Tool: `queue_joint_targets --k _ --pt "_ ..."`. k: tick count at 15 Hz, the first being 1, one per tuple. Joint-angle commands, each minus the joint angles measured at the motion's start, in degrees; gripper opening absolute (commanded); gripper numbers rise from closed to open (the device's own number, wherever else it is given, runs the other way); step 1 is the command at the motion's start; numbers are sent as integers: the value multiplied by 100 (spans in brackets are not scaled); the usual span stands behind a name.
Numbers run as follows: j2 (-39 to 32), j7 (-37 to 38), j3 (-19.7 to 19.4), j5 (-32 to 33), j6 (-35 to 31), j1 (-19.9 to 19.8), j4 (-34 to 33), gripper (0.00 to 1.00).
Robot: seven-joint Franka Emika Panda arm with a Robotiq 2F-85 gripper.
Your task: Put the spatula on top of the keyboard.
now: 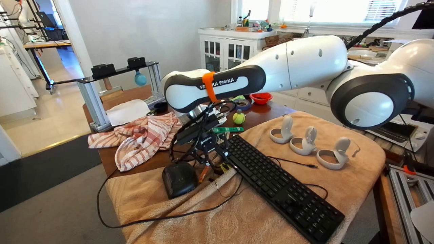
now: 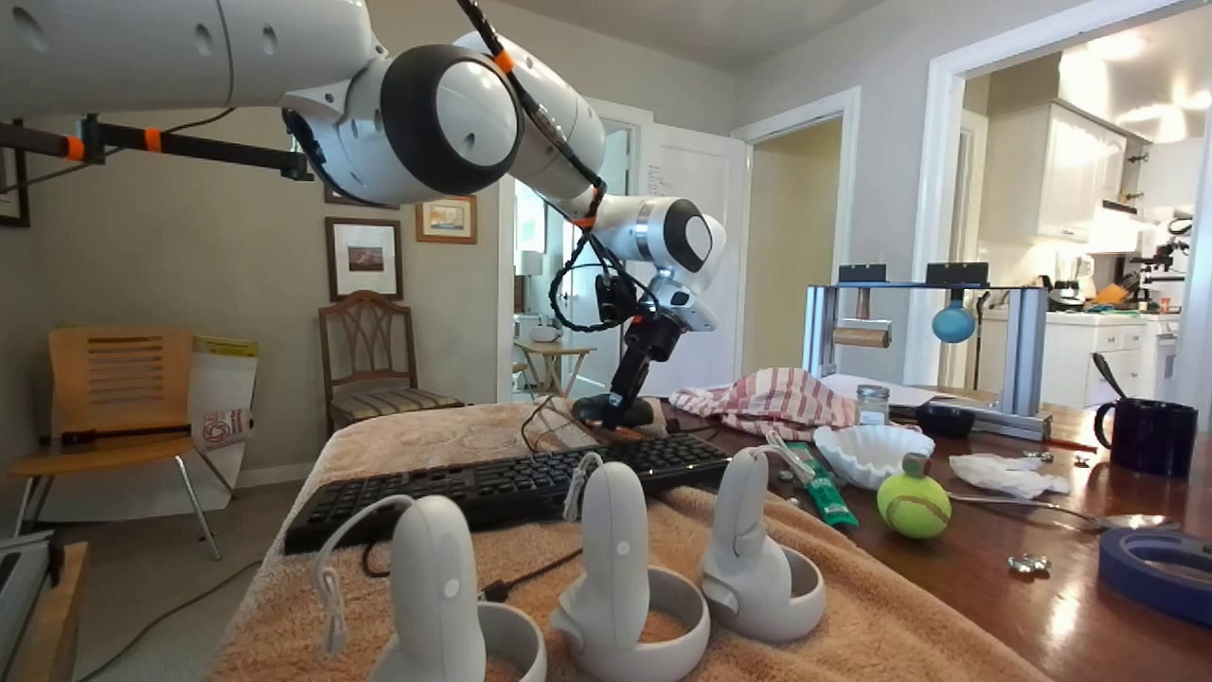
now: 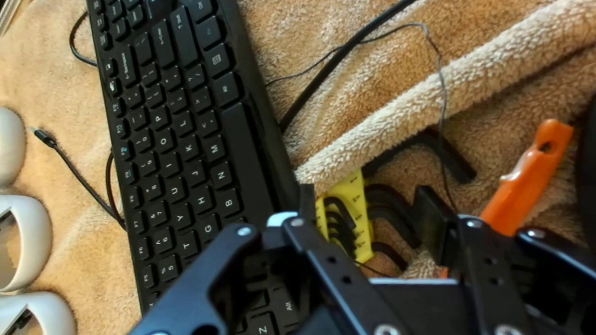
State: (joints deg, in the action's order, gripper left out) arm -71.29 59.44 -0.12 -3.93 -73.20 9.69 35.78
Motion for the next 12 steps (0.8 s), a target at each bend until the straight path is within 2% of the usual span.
queue_joint_targets --k 1,3,6,12 --pt "-223 2 -29 50 -237 42 -392 58" --pt "-233 39 -37 40 -466 41 -428 58" --pt "-255 31 -19 7 -689 30 -415 63" --pt "-262 115 -53 28 -848 43 -379 59"
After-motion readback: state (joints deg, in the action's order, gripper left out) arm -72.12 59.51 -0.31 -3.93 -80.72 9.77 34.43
